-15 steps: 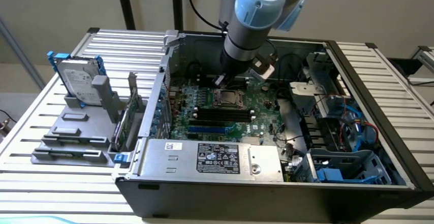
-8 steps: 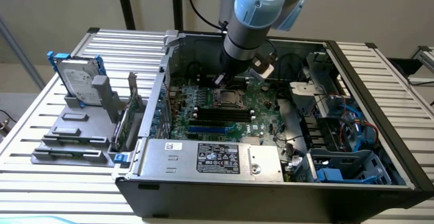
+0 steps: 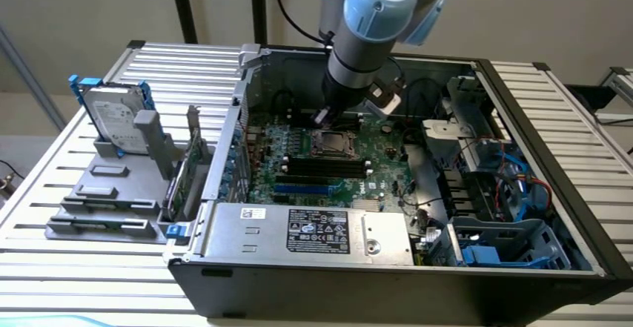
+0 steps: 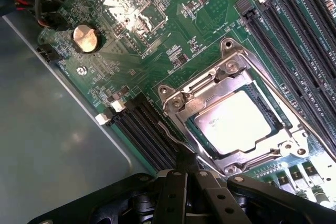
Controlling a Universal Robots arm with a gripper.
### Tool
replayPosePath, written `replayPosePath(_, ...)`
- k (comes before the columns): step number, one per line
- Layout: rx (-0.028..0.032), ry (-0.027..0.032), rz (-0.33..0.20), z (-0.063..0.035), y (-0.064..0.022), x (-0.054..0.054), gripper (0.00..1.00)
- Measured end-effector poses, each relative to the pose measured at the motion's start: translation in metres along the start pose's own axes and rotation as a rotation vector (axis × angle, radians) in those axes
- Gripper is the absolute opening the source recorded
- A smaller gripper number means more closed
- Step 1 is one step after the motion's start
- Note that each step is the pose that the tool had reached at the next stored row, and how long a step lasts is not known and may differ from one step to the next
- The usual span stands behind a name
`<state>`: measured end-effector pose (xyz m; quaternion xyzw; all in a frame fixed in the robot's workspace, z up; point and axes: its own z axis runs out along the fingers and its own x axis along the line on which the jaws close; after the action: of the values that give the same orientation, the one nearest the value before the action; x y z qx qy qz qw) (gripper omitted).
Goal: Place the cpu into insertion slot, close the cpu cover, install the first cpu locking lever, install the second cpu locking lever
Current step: 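Install the first cpu locking lever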
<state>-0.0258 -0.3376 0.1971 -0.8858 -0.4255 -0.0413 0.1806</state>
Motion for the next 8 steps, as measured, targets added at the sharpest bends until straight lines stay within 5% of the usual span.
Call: replayPosePath(8,-0.0028,-0.0034,0.0,-0.0003,0.0046,0.0037,0.11)
